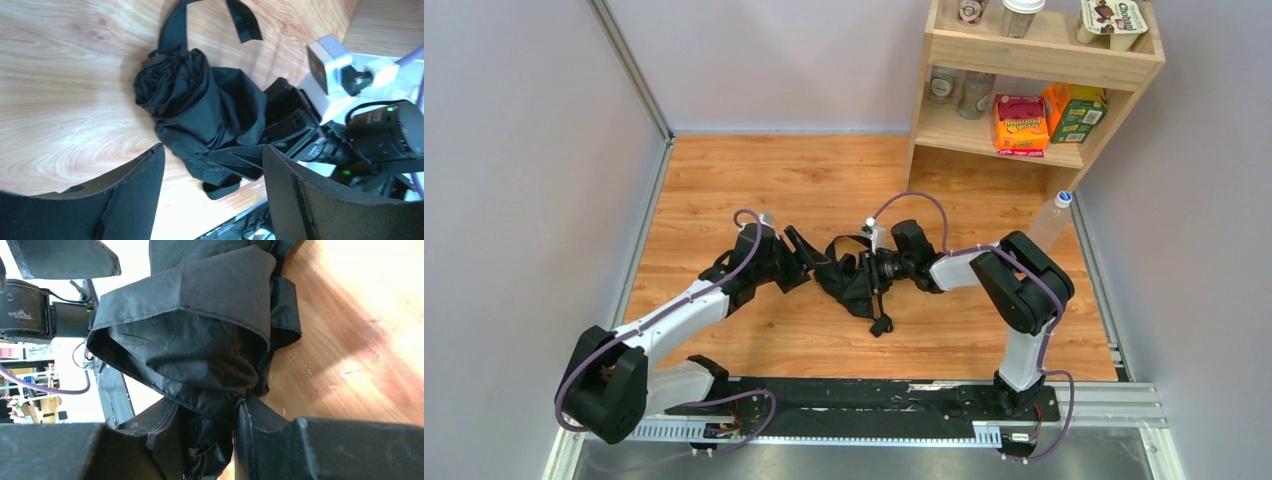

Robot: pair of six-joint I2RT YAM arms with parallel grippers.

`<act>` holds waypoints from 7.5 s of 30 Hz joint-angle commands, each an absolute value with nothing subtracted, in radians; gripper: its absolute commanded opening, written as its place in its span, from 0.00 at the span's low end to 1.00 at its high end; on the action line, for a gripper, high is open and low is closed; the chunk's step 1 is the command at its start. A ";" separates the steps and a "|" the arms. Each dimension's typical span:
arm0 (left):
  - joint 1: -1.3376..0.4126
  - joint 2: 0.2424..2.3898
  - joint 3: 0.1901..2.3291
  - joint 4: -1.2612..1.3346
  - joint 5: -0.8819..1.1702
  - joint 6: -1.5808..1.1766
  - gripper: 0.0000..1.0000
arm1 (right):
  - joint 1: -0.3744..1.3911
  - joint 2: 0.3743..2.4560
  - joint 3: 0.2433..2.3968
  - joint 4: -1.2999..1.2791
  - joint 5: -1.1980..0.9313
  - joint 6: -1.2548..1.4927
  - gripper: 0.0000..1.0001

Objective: Put away the umbrella

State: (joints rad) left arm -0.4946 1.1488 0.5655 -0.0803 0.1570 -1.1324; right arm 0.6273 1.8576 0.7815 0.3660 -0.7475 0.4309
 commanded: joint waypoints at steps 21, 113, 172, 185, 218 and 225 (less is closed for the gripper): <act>-0.566 1.610 0.666 0.072 0.184 -1.339 0.79 | 0.627 1.893 0.781 0.252 -0.778 0.439 0.00; -0.655 1.819 0.690 -0.534 0.098 -1.393 0.00 | 1.126 1.858 0.924 0.005 0.698 0.096 0.44; -0.482 1.654 0.658 0.190 0.135 -1.265 0.79 | 0.658 2.049 0.896 -0.092 -0.499 0.291 0.00; -0.569 1.821 0.771 -0.130 0.003 -1.206 0.31 | 0.707 2.010 0.948 -0.176 -0.436 0.250 0.01; -0.584 1.663 0.687 -0.178 0.009 -1.164 0.10 | 0.901 1.884 0.942 -0.233 0.068 0.203 0.11; -0.580 1.418 0.654 -0.187 0.015 -1.094 0.49 | 0.815 1.930 0.894 -0.212 -0.372 0.187 0.00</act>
